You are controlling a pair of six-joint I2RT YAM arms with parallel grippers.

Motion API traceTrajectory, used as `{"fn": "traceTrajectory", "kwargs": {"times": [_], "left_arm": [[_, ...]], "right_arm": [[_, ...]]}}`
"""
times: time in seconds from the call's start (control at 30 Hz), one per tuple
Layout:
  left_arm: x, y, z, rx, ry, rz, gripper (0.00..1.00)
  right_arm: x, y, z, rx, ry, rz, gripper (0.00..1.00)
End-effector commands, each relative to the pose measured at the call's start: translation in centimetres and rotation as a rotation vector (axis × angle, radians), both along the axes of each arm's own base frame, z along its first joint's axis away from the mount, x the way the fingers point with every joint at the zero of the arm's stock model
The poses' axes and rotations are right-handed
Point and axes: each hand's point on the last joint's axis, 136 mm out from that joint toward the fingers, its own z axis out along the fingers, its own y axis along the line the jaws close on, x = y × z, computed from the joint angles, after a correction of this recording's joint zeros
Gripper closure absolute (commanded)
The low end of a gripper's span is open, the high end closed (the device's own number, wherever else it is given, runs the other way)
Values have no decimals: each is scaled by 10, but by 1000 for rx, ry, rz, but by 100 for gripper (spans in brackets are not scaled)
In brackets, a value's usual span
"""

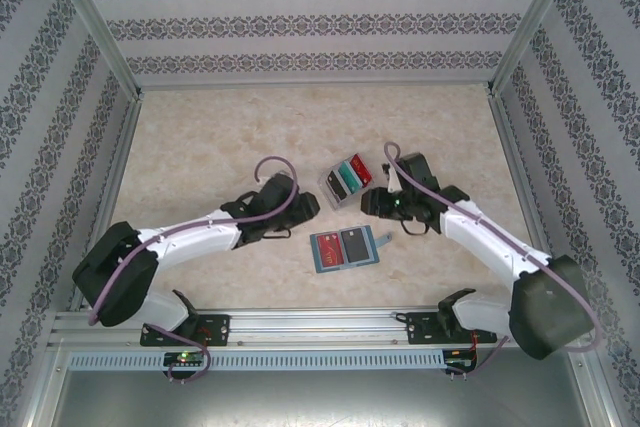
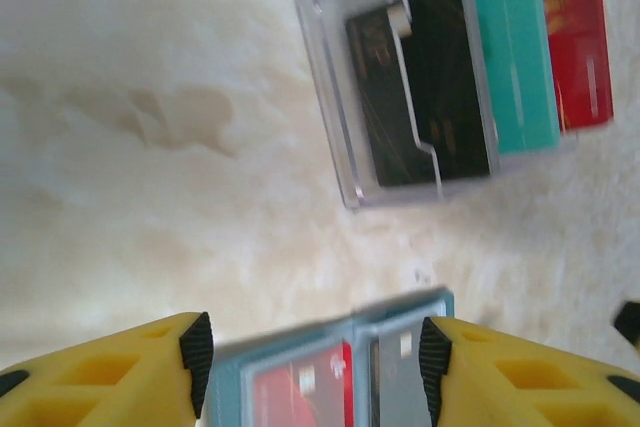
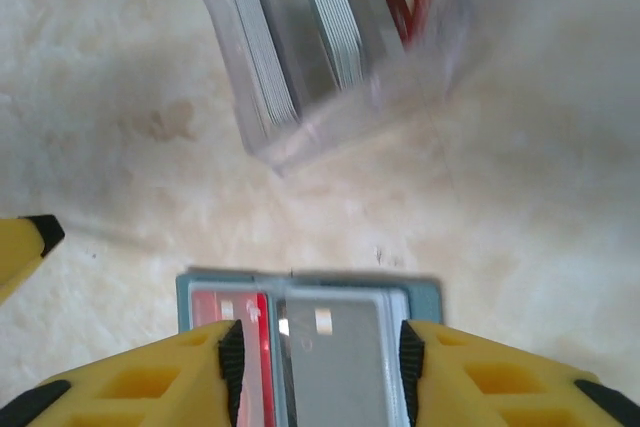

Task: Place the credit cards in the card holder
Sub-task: Insert the credit card into the card slot, then pick up the credit card from the storage box.

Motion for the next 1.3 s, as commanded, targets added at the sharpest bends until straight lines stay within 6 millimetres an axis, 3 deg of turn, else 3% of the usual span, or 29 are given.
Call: {"fn": "traceTrajectory", "kwargs": {"times": [0.0, 0.2, 0.37, 0.6, 0.8, 0.93, 1.27], "left_arm": [[26, -12, 9, -130, 22, -8, 40], [70, -32, 11, -152, 63, -35, 41], [87, -48, -5, -185, 119, -41, 47], [91, -51, -27, -194, 159, -13, 52], [92, -58, -39, -218, 176, -25, 55], [88, -51, -50, -188, 208, -5, 61], [79, -43, -61, -161, 232, 9, 69]], "right_arm": [[21, -4, 1, -154, -17, 65, 60], [53, 12, 0, -282, -8, 142, 67], [73, 15, -6, -375, -12, 153, 67], [92, 23, -7, -393, -25, 163, 67], [94, 30, -14, -384, 3, 188, 67], [95, 29, -18, -415, 0, 204, 67], [106, 24, -33, -669, -30, 260, 66]]}}
